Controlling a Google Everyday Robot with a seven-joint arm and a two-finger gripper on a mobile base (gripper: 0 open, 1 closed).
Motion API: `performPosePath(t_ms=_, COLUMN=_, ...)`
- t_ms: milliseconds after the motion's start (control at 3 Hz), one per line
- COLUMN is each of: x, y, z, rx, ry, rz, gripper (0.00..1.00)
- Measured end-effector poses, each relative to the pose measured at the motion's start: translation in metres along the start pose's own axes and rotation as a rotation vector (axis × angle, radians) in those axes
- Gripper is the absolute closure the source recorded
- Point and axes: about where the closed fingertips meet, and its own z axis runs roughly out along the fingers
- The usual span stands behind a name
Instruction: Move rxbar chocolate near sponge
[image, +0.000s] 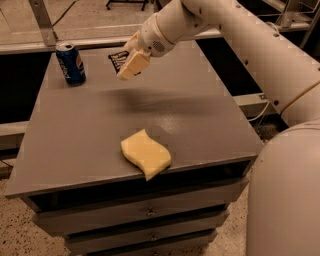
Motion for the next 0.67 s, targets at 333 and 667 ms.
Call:
performPosePath(t_ms=333, x=0.036, y=0.024, z=-0.012, rx=-0.046, ry=0.052, rz=0.047, gripper=1.0)
performPosePath(t_ms=667, x=0.062, y=0.041, z=-0.02, rx=-0.073, ry=0.084, rz=0.077, gripper=1.0)
